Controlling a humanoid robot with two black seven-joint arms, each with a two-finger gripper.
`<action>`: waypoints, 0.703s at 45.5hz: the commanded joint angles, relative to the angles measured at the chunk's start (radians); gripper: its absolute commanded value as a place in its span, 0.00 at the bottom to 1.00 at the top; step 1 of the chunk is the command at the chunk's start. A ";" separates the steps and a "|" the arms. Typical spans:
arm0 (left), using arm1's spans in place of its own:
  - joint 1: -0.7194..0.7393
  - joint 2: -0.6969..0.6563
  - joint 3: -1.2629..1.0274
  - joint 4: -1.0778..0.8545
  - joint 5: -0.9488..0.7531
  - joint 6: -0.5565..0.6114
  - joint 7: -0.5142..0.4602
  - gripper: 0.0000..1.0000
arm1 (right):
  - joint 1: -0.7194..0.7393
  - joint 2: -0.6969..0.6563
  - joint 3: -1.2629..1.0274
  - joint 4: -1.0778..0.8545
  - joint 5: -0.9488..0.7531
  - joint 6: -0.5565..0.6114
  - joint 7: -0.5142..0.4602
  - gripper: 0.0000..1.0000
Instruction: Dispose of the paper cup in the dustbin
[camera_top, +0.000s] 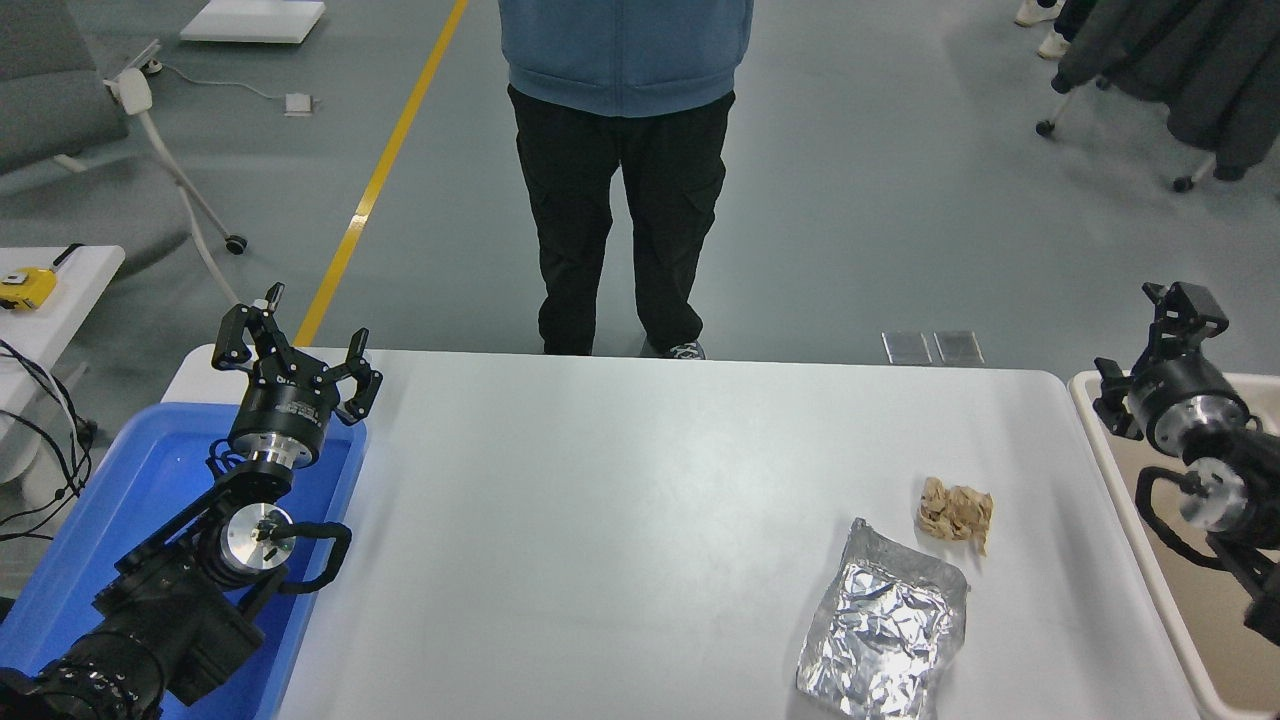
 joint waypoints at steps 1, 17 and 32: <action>0.000 0.000 0.000 0.000 0.000 0.000 0.000 1.00 | -0.129 0.118 0.292 0.190 -0.234 0.000 0.057 0.99; 0.000 0.000 0.000 0.000 0.000 0.000 0.000 1.00 | -0.214 0.228 0.414 0.210 -0.446 -0.002 0.057 0.99; 0.000 0.000 0.000 0.000 0.000 0.000 0.000 1.00 | -0.209 0.204 0.299 0.151 -0.431 -0.002 0.058 0.99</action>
